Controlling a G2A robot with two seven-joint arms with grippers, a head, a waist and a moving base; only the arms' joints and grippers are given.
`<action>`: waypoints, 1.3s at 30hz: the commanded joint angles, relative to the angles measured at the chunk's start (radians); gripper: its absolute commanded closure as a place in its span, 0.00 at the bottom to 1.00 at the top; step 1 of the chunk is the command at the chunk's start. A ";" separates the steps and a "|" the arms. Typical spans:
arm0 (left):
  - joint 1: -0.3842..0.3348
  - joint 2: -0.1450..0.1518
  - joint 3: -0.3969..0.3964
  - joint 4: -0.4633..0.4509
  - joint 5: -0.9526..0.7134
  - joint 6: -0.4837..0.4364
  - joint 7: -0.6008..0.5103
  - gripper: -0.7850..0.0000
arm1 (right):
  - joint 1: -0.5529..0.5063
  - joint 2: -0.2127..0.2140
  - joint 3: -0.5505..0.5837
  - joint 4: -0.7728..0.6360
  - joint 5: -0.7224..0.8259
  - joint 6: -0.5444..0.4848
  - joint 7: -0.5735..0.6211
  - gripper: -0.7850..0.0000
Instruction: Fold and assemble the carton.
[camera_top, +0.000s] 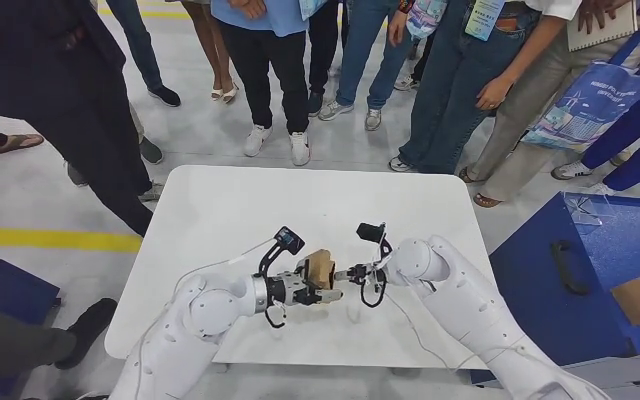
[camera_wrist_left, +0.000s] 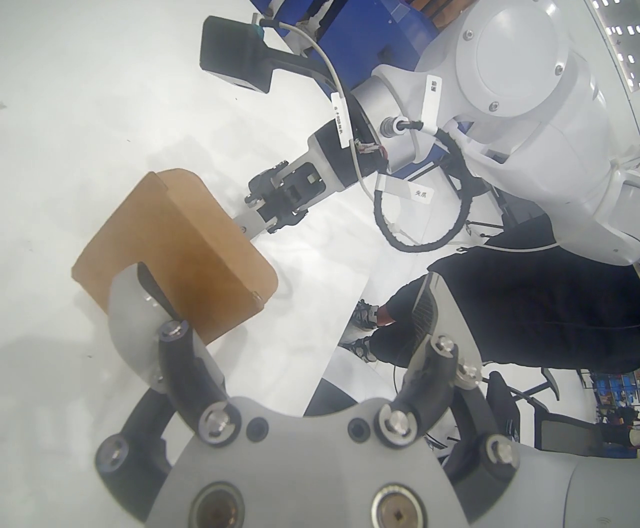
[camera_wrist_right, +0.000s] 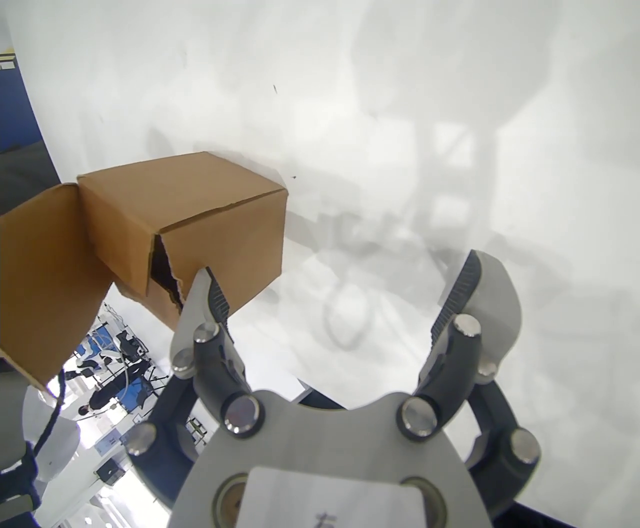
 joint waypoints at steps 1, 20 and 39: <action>-0.004 -0.001 0.009 0.010 0.001 0.008 -0.002 0.00 | 0.002 -0.002 0.003 0.005 0.005 -0.004 -0.002 0.00; -0.016 -0.003 0.028 0.010 0.005 0.024 0.018 0.00 | -0.120 0.048 0.188 -0.144 0.083 -0.202 -0.030 0.00; -0.048 -0.010 0.056 0.058 -0.013 0.032 0.007 0.00 | -0.104 0.027 0.118 -0.125 0.026 -0.161 -0.068 0.00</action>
